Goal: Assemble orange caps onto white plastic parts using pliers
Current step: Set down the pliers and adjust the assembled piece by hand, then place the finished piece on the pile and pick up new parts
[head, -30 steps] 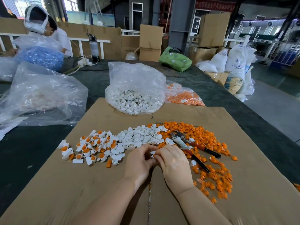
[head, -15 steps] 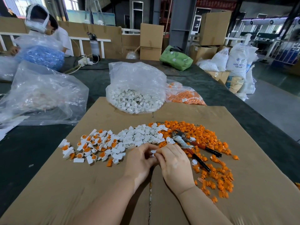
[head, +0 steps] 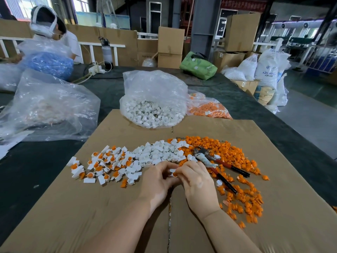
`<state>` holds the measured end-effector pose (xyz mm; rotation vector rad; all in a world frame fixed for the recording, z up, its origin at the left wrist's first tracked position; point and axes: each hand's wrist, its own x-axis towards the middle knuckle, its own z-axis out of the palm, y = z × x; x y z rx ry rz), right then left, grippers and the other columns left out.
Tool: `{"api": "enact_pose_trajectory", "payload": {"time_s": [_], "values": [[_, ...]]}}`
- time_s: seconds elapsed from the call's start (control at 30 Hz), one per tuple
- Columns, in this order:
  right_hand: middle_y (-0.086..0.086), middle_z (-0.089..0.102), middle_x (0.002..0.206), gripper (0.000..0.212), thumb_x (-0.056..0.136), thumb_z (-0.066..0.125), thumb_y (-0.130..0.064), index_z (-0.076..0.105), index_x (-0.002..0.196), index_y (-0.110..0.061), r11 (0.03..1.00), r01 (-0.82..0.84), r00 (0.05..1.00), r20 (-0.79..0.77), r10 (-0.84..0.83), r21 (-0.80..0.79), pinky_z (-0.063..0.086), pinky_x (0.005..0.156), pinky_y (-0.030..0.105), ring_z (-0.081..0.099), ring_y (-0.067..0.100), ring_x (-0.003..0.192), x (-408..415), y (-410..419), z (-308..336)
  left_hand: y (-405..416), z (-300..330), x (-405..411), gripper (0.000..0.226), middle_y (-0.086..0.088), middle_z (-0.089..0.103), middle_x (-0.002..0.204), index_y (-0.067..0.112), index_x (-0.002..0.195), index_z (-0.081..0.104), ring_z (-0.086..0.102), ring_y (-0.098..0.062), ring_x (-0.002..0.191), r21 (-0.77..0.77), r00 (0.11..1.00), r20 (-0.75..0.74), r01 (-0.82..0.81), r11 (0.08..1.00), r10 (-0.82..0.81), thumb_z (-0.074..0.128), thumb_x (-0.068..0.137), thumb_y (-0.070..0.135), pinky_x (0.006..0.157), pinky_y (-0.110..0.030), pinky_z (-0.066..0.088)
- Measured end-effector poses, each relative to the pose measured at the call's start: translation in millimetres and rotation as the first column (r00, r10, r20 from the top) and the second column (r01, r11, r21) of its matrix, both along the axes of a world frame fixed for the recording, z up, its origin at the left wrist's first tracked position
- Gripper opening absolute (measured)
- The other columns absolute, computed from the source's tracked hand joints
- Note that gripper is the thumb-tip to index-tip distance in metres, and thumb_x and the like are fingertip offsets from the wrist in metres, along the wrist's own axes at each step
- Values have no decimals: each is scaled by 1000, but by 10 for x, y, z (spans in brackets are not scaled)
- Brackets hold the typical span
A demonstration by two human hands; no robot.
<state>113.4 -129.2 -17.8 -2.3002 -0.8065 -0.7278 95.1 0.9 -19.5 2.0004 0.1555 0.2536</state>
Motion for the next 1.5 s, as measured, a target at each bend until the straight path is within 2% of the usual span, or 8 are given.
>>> {"api": "enact_pose_trajectory", "payload": {"time_s": [0.13,0.3,0.5,0.77,0.93,1.07,1.23,1.5], "values": [[4,64,78,16,73,71,7,69,82,-6,985,139,990,26,-142,98,52,65,34,61,24,73,7,-30,-22,-7,11,-5,33,5,65,87,24,102,67,59,-6,79,-51,1000,-19,-20,999,19,78,74,12,69,-7,43],[3,61,66,14,69,77,-1,65,74,-7,938,346,938,15,-346,31,44,43,28,60,21,56,-5,-4,-37,-39,44,-44,31,5,62,79,34,87,60,55,4,65,-132,994,45,-97,987,103,69,82,5,60,-4,41],[4,61,64,21,62,80,5,66,71,-8,924,375,927,50,-372,-80,52,51,36,59,25,58,47,11,-80,258,233,43,21,8,61,86,34,82,58,56,-3,73,70,952,129,-288,955,278,60,90,15,58,-9,38],[6,62,75,23,60,81,3,67,74,-8,911,399,916,93,-390,-105,51,57,37,61,26,67,67,26,-89,814,237,131,17,0,63,110,21,95,67,50,-23,105,498,879,80,-443,745,469,53,92,12,87,-38,42],[3,65,83,29,61,83,-7,73,87,-16,906,369,928,131,-348,-208,51,61,39,61,25,72,89,42,-114,794,219,110,26,5,46,140,29,115,62,29,-25,132,596,856,33,-431,678,516,53,93,20,105,-44,23],[-2,63,76,35,49,89,-8,72,76,-20,890,366,931,101,-351,-272,49,61,37,59,22,69,117,49,-112,635,231,113,18,5,52,120,28,106,64,39,-22,119,554,889,148,-437,708,433,59,89,23,96,-37,26],[-4,61,69,37,43,91,-9,66,68,-21,875,367,928,59,-368,-316,46,60,33,56,20,67,128,84,-63,272,188,107,16,8,59,94,20,98,68,50,-3,82,428,982,175,-147,892,77,60,89,9,79,-12,41],[0,67,85,12,73,74,-10,69,81,-17,889,340,926,-56,-373,-308,47,75,39,61,24,84,109,66,-58,1,26,139,27,6,57,107,20,119,64,54,-9,98,469,994,104,-34,883,-17,56,94,25,78,-10,32]]}}
